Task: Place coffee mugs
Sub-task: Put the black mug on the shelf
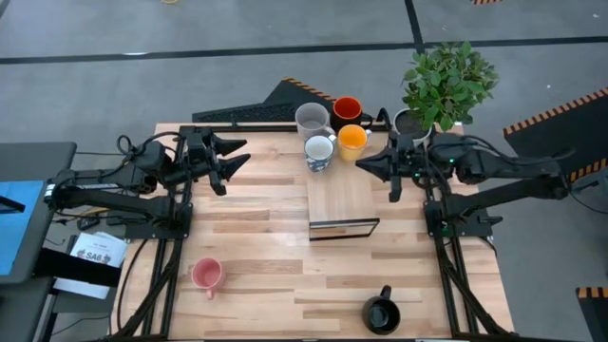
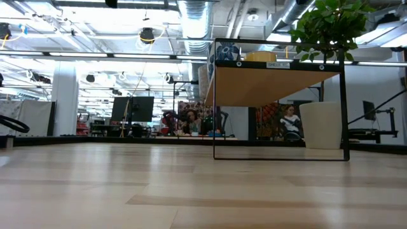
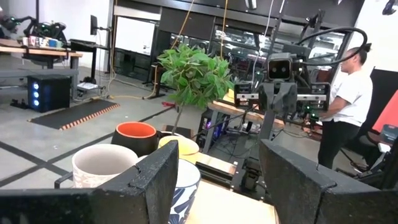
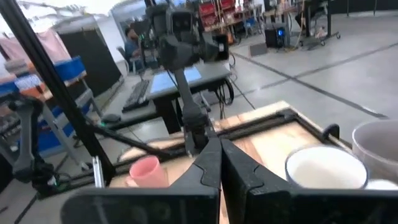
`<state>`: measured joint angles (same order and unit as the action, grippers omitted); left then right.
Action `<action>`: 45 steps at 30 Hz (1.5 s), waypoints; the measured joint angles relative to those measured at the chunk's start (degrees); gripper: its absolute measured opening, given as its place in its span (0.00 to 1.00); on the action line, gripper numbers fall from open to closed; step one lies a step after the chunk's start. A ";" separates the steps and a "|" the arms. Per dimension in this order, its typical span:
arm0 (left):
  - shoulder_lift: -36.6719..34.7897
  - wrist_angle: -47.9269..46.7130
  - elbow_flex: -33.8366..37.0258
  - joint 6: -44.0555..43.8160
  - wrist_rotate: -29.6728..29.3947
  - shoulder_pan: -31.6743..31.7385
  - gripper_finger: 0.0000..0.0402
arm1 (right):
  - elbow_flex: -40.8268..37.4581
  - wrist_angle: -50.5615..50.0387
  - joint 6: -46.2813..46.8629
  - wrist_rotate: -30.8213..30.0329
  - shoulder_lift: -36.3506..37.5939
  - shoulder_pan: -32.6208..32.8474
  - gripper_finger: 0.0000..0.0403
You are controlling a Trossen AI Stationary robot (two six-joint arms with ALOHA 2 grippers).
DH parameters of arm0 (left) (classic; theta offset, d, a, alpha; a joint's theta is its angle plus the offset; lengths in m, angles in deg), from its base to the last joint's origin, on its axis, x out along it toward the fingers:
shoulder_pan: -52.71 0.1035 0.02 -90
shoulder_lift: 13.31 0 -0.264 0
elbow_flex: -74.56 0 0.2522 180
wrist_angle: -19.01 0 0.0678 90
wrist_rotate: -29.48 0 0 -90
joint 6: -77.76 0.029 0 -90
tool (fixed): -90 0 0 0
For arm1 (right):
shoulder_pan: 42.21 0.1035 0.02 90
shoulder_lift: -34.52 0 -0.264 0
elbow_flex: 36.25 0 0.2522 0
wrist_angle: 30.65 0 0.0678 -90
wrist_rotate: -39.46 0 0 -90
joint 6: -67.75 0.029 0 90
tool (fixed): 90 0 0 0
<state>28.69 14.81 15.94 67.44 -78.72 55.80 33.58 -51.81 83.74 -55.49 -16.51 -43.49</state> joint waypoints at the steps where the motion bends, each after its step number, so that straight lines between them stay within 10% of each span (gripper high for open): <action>1: 0.00 0.00 0.00 0.00 0.00 0.00 0.51 | -0.10 -0.40 -0.02 0.00 -0.09 0.02 0.06; 15: 0.00 -0.04 0.00 0.02 -0.09 0.00 0.51 | -0.09 0.02 5.46 0.02 -0.83 0.02 0.10; 23: 0.00 -0.30 0.00 0.02 -0.13 0.00 0.51 | 0.04 -4.58 26.02 8.31 -0.53 1.81 0.24; 34: 0.00 -1.75 0.00 0.02 -0.13 -0.02 0.51 | -0.11 -36.19 60.90 18.38 -4.47 28.79 0.53; 45: 0.00 -1.73 0.00 0.02 -0.15 -0.02 0.51 | -0.09 -38.24 100.03 13.75 -14.85 49.51 0.56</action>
<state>28.69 13.08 15.94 67.46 -78.87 55.78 33.50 -90.04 183.77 -41.75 -31.37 6.02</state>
